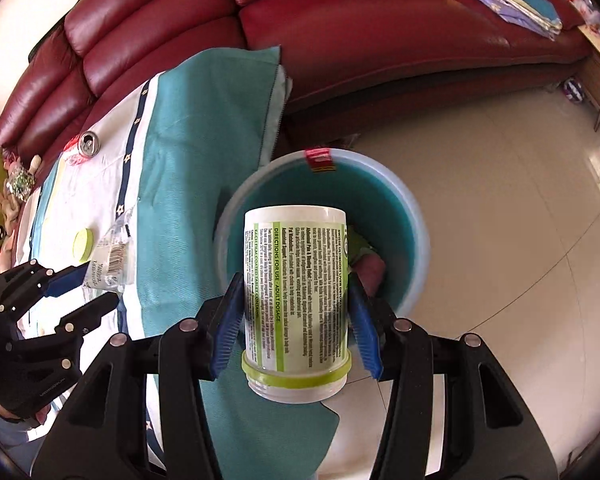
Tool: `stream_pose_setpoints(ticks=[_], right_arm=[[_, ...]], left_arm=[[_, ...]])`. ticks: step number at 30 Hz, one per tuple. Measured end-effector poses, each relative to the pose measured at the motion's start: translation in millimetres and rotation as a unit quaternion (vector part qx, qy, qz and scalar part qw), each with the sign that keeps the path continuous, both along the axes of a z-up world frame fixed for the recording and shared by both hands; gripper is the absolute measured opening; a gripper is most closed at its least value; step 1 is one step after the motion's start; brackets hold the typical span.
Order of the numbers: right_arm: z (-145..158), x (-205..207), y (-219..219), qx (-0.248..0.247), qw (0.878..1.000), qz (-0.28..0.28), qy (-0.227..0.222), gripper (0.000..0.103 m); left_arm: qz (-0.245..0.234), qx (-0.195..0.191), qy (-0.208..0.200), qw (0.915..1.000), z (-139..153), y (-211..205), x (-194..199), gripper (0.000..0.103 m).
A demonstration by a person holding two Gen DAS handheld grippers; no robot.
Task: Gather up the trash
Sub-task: 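Carry the snack bag and white bottle over the teal bin and open both tools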
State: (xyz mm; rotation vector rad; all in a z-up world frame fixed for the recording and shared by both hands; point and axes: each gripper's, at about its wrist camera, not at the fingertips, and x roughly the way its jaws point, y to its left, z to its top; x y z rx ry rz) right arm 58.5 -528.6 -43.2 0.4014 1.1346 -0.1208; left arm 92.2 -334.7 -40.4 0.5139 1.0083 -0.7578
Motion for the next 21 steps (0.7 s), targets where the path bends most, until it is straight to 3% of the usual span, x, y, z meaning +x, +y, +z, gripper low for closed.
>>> stream_pose_setpoints(ticks=[8,16,21], right_arm=[[-12,-20,-44,0.011,0.999,-0.038,0.006,0.048],[-25,-16,-61,0.019,0.999,-0.043,0.019,0.048],[-24,-7,-59,0.016,0.999,-0.036,0.021,0.048]], left_arm=[[-0.042,0.007,0.017,0.9989,-14,-59,-14,0.036],[-0.053,0.012,0.053,0.9971,-39,-92,-5,0.039],[-0.042,0.014,0.043,0.9981,-40,-98,-6,0.068]])
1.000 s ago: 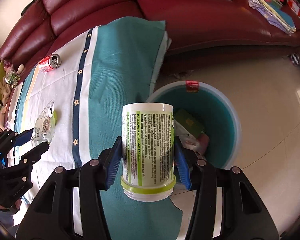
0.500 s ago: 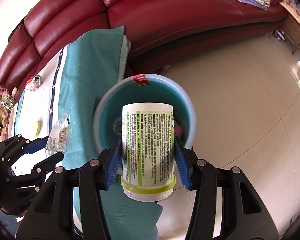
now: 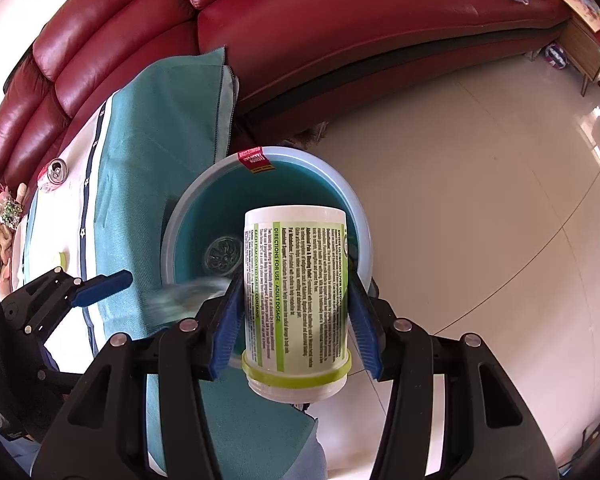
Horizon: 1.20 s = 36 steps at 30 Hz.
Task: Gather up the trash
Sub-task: 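Carry the snack bag and white bottle over the teal bin and open both tools, then move both tools back over the table toward the yellow lid and red can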
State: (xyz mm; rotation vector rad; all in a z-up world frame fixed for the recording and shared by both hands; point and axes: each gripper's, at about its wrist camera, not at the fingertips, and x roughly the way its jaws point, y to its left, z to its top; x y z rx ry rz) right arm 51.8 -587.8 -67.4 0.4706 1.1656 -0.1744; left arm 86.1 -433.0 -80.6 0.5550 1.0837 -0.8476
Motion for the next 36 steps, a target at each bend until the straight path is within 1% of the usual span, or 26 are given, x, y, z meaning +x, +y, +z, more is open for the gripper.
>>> stream_pose_setpoints(ticks=[2,5,8,13,14,15,16,17,19,26,32,36], right_arm=[[2,4,3,-0.002,1.0,0.005,0.0,0.048],[3,9,8,-0.005,1.0,0.011,0.002,0.048],[2,16,15,-0.007,1.0,0.019,0.008,0.048],[-3,29,26,-0.016,0.999,0.03,0.022,0.048],[-4,31,29,-0.019,0.999,0.033,0.025,0.052],[-5,33,33,-0.02,0.999,0.037,0.029,0.059],[-4,35,36,-0.024,0.998,0.039,0.029,0.071],[-3,36,39,-0.029,0.998,0.042,0.028,0.075],[-3,37,44,-0.034,0.998,0.045,0.029,0.076],[1,40,61,-0.042,0.997,0.045,0.04,0.085],[8,43,81,-0.051,0.996,0.049,0.049,0.087],[11,48,103,-0.043,0.995,0.067,0.055,0.088]], left_arm=[[0.011,0.0,-0.002,0.9999,1,3,2,0.081],[0.025,-0.004,-0.007,0.9996,4,13,4,0.09],[0.04,-0.008,-0.004,0.9992,5,25,8,0.095],[0.06,-0.016,0.009,0.9981,6,44,17,0.095],[0.063,-0.016,0.011,0.9978,6,48,19,0.095],[0.066,-0.017,0.013,0.9976,6,51,20,0.095],[0.069,-0.02,0.014,0.9973,7,55,21,0.095],[0.071,-0.022,0.015,0.9971,8,59,21,0.095],[0.076,-0.026,0.017,0.9967,8,66,24,0.095],[0.096,-0.041,0.02,0.9943,14,94,31,0.095],[0.119,-0.05,0.018,0.9915,18,127,34,0.095],[0.145,-0.053,0.015,0.9879,21,158,37,0.095]])
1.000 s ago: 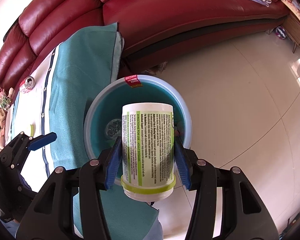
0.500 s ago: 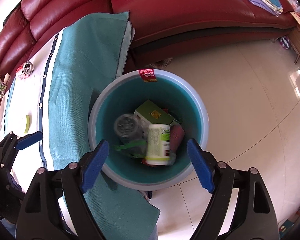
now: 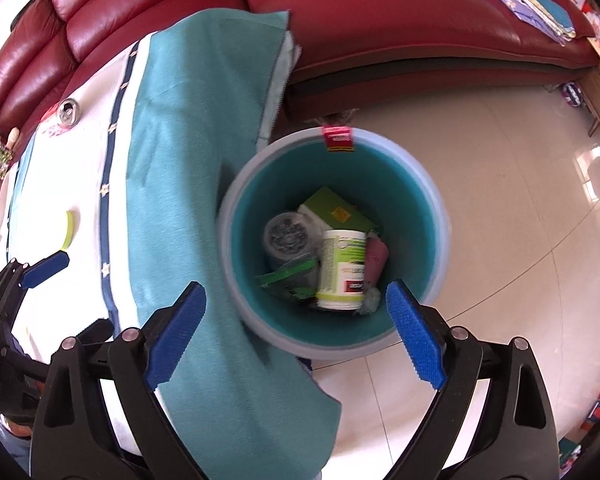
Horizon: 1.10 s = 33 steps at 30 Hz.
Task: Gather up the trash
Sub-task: 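Move both tools back over the table toward the yellow lid and red can, then grasp the yellow lid with the left tool while the right tool grasps the red Coke can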
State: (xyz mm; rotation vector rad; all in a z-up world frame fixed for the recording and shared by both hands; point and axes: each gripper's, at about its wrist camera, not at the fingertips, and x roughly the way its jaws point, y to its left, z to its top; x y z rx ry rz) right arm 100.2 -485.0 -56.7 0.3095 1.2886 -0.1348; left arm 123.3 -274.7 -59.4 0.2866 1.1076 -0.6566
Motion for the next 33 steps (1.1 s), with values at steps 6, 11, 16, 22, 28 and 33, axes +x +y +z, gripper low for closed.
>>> stream_pose_setpoints(ticks=[6,11,16,22,28,33], right_arm=[[5,16,48,-0.005,0.999,0.043,0.002,0.088],[6,32,90,-0.023,0.997,0.077,0.001,0.088],[-4,55,124,-0.018,0.993,0.112,0.021,0.088],[-10,81,150,-0.035,0.989,0.139,0.035,0.088],[-9,100,157,-0.048,0.987,0.148,0.037,0.088],[-9,112,164,-0.057,0.984,0.162,0.041,0.088]], left_arm=[[0.047,0.01,-0.011,0.9988,2,60,8,0.095],[0.074,0.018,-0.024,0.9968,-2,104,22,0.095],[0.084,0.017,-0.012,0.9963,-11,130,42,0.095],[0.075,0.015,-0.01,0.997,-23,136,59,0.087],[0.069,0.017,0.003,0.9975,-38,136,74,0.076],[0.064,0.018,-0.016,0.9977,-41,133,78,0.062]])
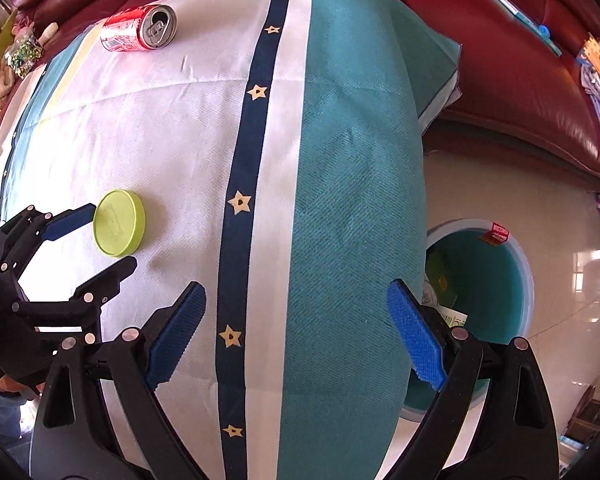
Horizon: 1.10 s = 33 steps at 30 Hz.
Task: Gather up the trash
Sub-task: 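Grasp the yellow lid with the left tool while the right tool grasps the red Coke can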
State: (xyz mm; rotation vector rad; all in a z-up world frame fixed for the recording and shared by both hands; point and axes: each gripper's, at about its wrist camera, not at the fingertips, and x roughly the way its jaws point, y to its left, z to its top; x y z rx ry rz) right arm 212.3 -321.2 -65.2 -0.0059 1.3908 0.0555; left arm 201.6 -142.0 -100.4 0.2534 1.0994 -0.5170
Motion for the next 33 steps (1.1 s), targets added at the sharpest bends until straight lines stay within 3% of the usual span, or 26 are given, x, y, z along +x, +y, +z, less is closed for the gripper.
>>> stream_pose_setpoints(ticks=[1,8,21,28,33], right_arm=[[1,2,3,-0.002,1.0,0.003,0.0,0.088],[13,34,30,-0.036,0.998,0.044,-0.018,0.088],[38,157,159,-0.063,0.976,0.197,-0.062,0.088],[19,209,203,-0.108,0.959,0.257,-0.059,0.088],[2,227,217,-0.116,0.953,0.277,-0.046,0.088]], left_arm=[[0.001,0.001,-0.006,1.0,1,0,0,0.055],[0.057,-0.037,-0.013,0.9976,13,36,22,0.055],[0.146,-0.033,-0.031,0.9883,35,141,72,0.055],[0.166,-0.039,-0.03,0.9849,38,170,95,0.055],[0.168,-0.037,-0.032,0.9845,37,173,117,0.055]])
